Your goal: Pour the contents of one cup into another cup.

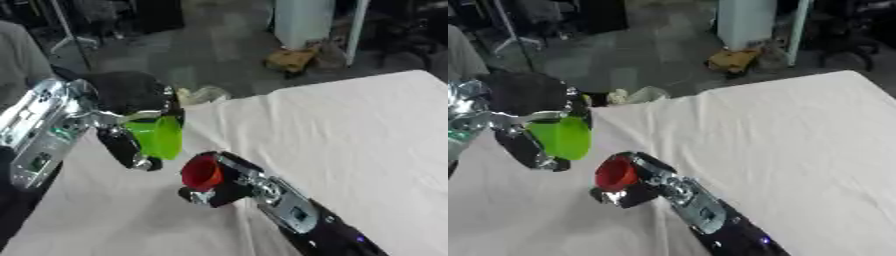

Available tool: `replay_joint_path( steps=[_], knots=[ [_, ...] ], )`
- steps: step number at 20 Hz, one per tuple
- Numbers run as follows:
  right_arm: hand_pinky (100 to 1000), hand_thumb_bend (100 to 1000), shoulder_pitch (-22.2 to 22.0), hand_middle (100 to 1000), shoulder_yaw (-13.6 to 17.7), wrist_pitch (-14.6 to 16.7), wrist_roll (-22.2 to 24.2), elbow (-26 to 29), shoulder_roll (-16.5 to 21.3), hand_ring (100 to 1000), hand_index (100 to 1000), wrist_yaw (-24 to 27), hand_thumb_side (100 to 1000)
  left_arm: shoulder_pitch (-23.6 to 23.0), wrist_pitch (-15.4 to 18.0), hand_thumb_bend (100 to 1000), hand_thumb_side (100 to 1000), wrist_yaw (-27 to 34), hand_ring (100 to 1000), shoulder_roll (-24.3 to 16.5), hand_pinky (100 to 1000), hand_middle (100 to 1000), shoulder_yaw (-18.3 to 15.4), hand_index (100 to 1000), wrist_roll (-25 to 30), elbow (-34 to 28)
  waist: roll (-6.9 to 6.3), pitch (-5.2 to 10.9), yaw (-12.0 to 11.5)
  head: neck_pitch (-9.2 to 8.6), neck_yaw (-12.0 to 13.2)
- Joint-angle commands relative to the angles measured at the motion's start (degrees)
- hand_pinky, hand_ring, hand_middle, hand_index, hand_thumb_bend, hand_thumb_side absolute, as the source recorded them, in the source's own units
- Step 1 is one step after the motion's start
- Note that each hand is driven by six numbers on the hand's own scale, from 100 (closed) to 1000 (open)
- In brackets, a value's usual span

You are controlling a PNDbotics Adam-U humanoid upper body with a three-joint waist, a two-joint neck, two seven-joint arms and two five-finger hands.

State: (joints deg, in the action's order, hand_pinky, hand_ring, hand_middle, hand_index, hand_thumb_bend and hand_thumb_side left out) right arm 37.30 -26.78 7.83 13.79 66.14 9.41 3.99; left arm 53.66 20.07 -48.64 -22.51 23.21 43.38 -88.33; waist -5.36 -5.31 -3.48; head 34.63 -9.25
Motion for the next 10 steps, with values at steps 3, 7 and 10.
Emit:
replay_joint_path(
  steps=[3,7,10],
  knots=[
    [482,100,0.8,316,1.2,0.0,-0.9,1.8,1.2,384,498,0.6,244,-3.3,-1.2,385,267,5.4,220,-1.0,273,392,-8.0,690,1.6,-3.1,0.87,0.59,-0.2,-0.81,-0.3],
    [482,100,0.6,315,1.8,0.0,-2.0,2.1,1.8,384,498,0.7,244,-7.8,-6.7,323,289,9.6,215,1.0,261,389,-14.3,688,-3.4,-4.2,1.58,0.58,-0.2,-0.94,-0.4],
    [482,100,0.4,316,2.3,-0.1,-2.7,2.4,2.3,385,498,0.9,244,-10.7,-10.9,280,299,14.4,209,2.6,251,386,-18.4,684,-7.5,-4.0,2.02,0.57,-0.2,-1.06,-0.4]
  ],
)
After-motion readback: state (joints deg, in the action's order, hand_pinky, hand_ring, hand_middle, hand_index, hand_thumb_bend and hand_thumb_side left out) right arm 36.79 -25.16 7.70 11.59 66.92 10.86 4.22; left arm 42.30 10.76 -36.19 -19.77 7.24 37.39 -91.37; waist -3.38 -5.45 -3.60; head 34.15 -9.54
